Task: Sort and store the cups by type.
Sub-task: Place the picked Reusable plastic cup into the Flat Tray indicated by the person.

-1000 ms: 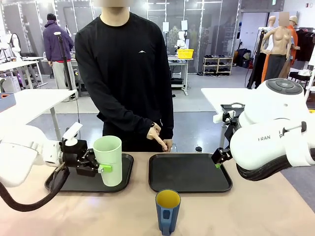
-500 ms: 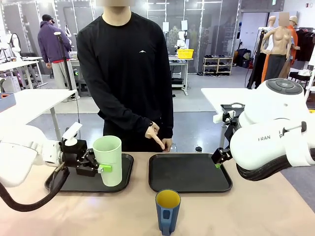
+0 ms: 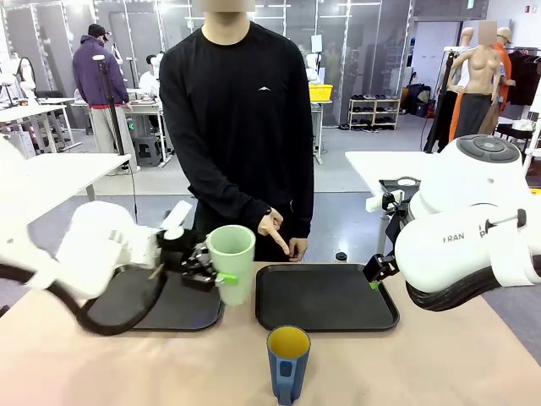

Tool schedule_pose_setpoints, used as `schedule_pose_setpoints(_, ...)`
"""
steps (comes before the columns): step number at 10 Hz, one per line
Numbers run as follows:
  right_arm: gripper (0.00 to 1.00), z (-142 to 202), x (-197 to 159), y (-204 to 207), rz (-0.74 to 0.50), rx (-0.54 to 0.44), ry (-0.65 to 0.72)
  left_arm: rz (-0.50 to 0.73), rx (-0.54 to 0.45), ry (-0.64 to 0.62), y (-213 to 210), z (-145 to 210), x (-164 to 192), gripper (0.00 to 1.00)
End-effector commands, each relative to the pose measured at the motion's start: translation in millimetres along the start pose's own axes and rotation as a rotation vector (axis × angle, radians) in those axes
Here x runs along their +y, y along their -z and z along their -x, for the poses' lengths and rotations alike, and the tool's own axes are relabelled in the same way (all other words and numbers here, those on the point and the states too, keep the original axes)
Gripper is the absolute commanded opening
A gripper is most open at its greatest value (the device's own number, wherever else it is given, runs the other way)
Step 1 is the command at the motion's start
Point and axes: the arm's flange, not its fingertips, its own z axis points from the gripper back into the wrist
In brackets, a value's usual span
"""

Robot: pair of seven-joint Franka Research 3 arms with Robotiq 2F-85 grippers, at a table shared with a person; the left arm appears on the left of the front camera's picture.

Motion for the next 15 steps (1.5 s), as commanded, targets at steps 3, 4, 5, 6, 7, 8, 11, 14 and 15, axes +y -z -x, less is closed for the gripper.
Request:
schedule_pose_setpoints(3, 1.00, 0, -1, 1, -0.003, 0.001, 0.003, 0.003, -0.022, -0.060, 58, 16, 55, 0.87)
schedule_pose_setpoints(4, 1.00, 0, -1, 1, -0.003, 0.001, 0.003, -0.017, -0.027, -0.068, 76, 19, 62, 0.87)
schedule_pose_setpoints(5, 1.00, 0, -1, 1, -0.003, 0.001, 0.003, -0.038, -0.049, -0.074, 90, 24, 72, 0.87)
schedule_pose_setpoints(6, 1.00, 0, -1, 1, -0.003, 0.001, 0.003, -0.066, -0.044, -0.080, 104, 26, 78, 0.87)
schedule_pose_setpoints(7, 1.00, 0, -1, 1, -0.003, 0.001, 0.003, -0.081, -0.052, -0.089, 113, 29, 83, 0.87)
schedule_pose_setpoints(8, 1.00, 0, -1, 1, -0.003, 0.001, 0.003, -0.092, -0.064, -0.100, 121, 32, 87, 0.87)
schedule_pose_setpoints(11, 1.00, 0, -1, 1, -0.003, 0.001, 0.003, -0.113, -0.056, -0.123, 143, 39, 94, 0.87)
schedule_pose_setpoints(14, 1.00, 0, -1, 1, -0.003, 0.001, 0.003, -0.078, -0.054, -0.108, 142, 42, 85, 0.87)
schedule_pose_setpoints(15, 1.00, 0, -1, 1, -0.003, 0.001, 0.003, -0.078, -0.054, -0.108, 142, 42, 85, 0.87)
